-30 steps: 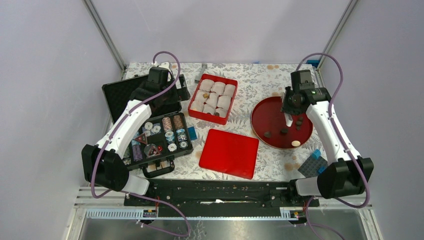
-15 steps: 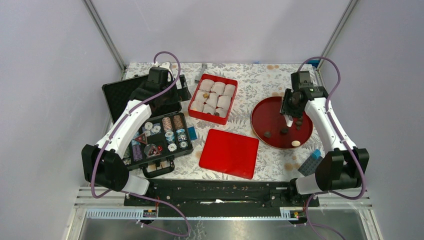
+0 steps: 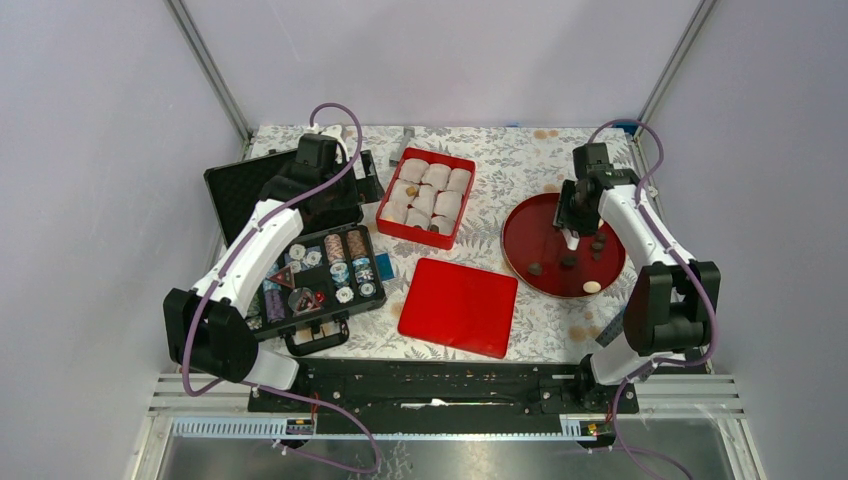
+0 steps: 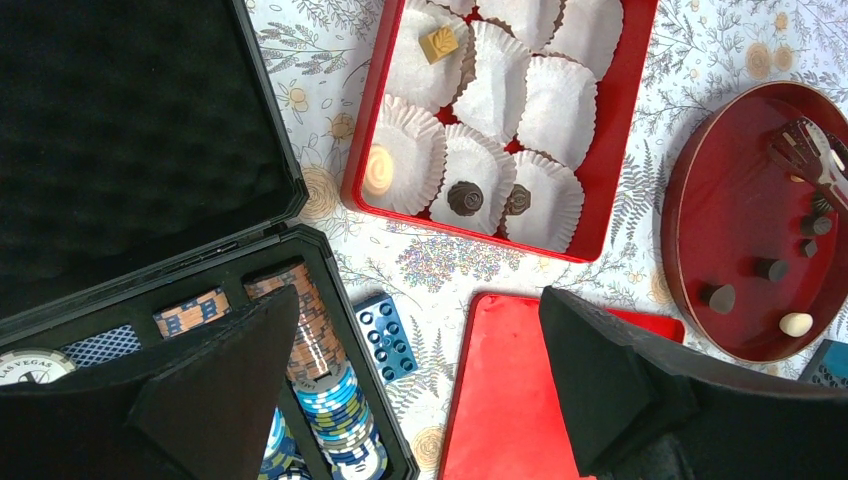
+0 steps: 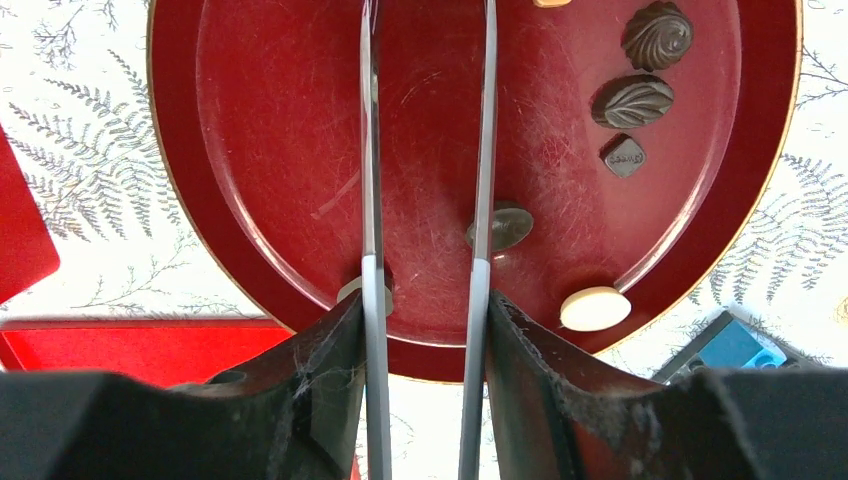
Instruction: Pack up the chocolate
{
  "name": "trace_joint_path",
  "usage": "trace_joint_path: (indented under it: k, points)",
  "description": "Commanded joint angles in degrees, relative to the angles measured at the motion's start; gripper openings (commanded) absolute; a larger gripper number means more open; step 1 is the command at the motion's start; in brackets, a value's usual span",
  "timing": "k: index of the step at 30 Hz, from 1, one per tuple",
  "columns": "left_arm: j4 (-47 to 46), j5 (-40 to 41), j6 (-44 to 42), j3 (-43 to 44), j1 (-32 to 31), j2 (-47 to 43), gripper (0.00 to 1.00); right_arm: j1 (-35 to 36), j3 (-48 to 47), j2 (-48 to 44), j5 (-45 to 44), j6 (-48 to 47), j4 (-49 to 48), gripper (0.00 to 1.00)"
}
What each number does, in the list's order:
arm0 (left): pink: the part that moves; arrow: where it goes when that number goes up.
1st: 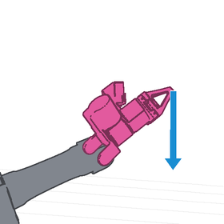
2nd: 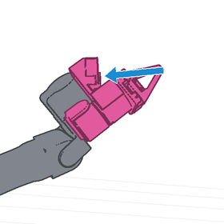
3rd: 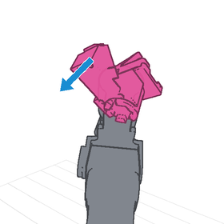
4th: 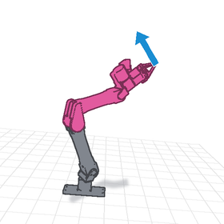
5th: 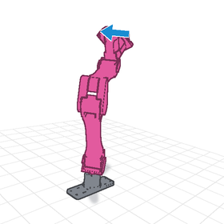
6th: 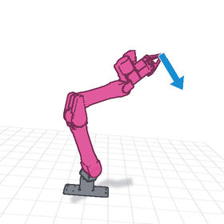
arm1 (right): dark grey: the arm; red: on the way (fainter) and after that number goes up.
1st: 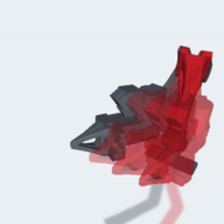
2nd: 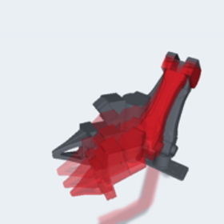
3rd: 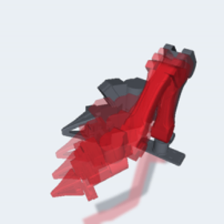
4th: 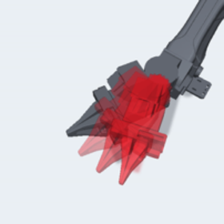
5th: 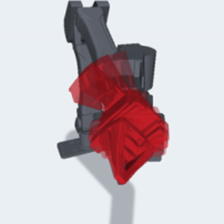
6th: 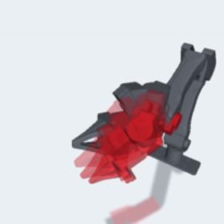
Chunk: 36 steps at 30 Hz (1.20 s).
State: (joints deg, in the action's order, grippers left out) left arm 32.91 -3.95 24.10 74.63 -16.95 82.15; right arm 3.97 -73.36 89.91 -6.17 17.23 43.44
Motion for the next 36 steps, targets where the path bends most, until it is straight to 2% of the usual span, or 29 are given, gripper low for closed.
trace_joint_path:
  k: [1, 10, 15, 20, 29, 32, 36]
  points:
    - [-2.1, -1.3, -0.5, 1.1, 0.1, 0.4, 0.99, -0.4, 0.0, 0.7, -0.5, -0.8, -2.3, 0.5]
    - [-1.9, -3.8, -1.1, 3.4, 0.1, 2.6, 0.99, -0.5, 0.8, 2.5, -1.5, -0.9, -4.8, 0.49]
    - [-1.9, -4.2, -0.4, 3.6, 0.1, 3.2, 0.99, -0.5, 1.0, 2.6, -2.4, -1.7, -4.8, 0.41]
    - [-1.9, -4.7, -0.3, 4.0, 0.1, 3.5, 0.99, -0.5, -0.1, 2.0, -2.6, -3.4, -4.2, 0.27]
    - [-1.8, -1.7, 1.1, 3.2, 0.1, 3.0, 0.99, 0.0, -6.5, -4.0, 3.3, -5.2, 4.9, 0.23]
    - [-0.8, 1.1, 2.9, 3.1, 0.1, 3.3, 0.99, 3.7, -10.2, -5.8, 3.6, -4.6, 8.0, 0.23]
    - [-0.2, 3.5, 5.4, 3.2, 0.1, 3.3, 0.99, 12.6, -16.8, -4.4, 2.9, -2.6, 9.9, 0.24]
